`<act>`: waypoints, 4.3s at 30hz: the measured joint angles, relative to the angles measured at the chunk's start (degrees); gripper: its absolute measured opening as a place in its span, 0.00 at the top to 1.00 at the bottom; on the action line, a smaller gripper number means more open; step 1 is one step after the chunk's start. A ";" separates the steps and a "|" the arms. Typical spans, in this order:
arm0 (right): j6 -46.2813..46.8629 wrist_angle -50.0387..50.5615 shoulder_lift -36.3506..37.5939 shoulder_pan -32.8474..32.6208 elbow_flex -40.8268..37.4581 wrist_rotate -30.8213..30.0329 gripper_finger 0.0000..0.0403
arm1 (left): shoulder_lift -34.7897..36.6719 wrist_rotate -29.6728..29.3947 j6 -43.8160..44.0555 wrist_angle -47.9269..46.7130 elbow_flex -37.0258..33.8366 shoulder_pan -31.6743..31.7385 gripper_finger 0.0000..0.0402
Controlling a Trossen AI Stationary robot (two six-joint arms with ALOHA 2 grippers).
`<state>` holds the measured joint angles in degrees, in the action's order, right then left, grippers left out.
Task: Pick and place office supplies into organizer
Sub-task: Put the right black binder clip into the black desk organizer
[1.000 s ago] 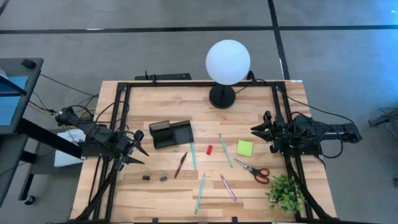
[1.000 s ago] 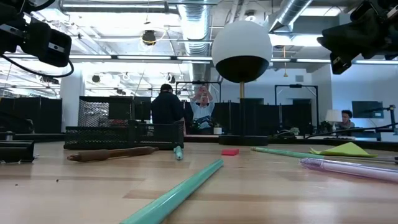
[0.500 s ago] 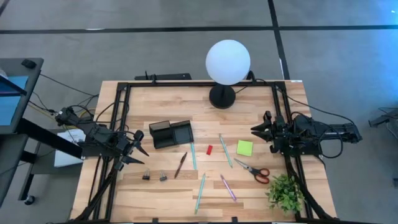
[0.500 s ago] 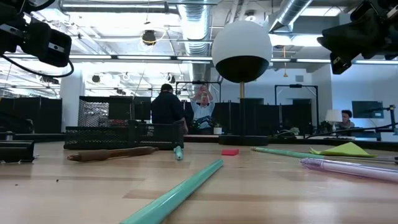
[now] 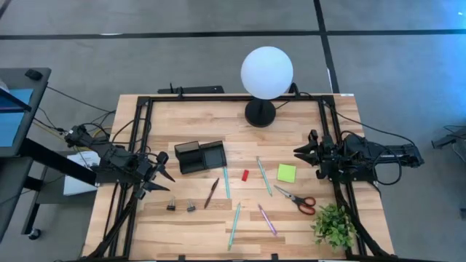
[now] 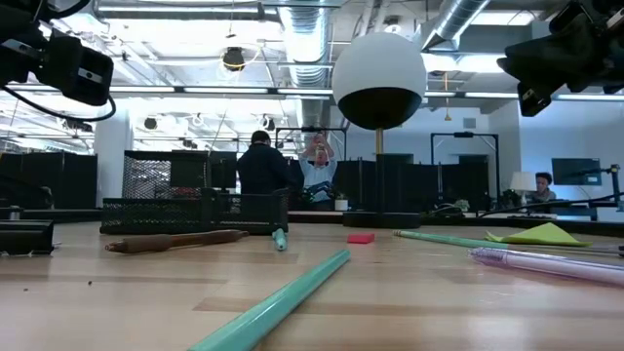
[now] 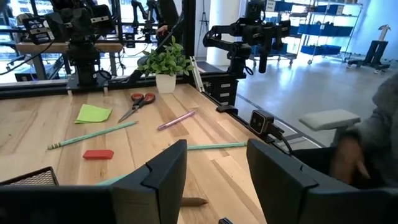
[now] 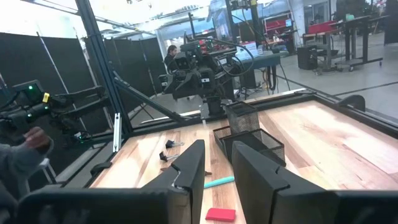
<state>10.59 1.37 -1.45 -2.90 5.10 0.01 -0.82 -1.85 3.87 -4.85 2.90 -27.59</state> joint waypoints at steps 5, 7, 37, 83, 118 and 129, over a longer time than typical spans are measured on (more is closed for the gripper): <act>-0.02 0.00 0.02 -0.01 -0.02 -0.02 0.81 | 0.00 -0.31 1.26 3.32 -0.18 0.00 0.59; -0.01 0.00 0.01 -0.01 -0.01 -0.01 0.81 | 0.02 -0.31 2.89 5.45 -0.18 -0.02 0.59; -3.63 -14.86 0.00 0.02 -0.02 -0.18 0.81 | -11.88 -11.69 8.57 1.19 9.72 -0.15 0.59; 5.97 -16.85 -28.02 0.04 -0.02 -0.24 0.81 | -77.81 -9.09 25.80 22.88 15.38 -8.79 0.59; 5.46 -16.85 -29.35 0.04 -0.02 -0.26 0.81 | -83.47 -12.41 26.13 26.52 15.42 -8.83 0.59; 5.44 -16.85 -29.35 0.04 -0.02 -0.25 0.81 | -83.52 -14.77 24.97 26.39 15.36 -8.81 0.77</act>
<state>16.03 -15.49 -30.81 -2.85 5.08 -0.23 -84.33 -16.62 28.84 21.54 18.26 -36.40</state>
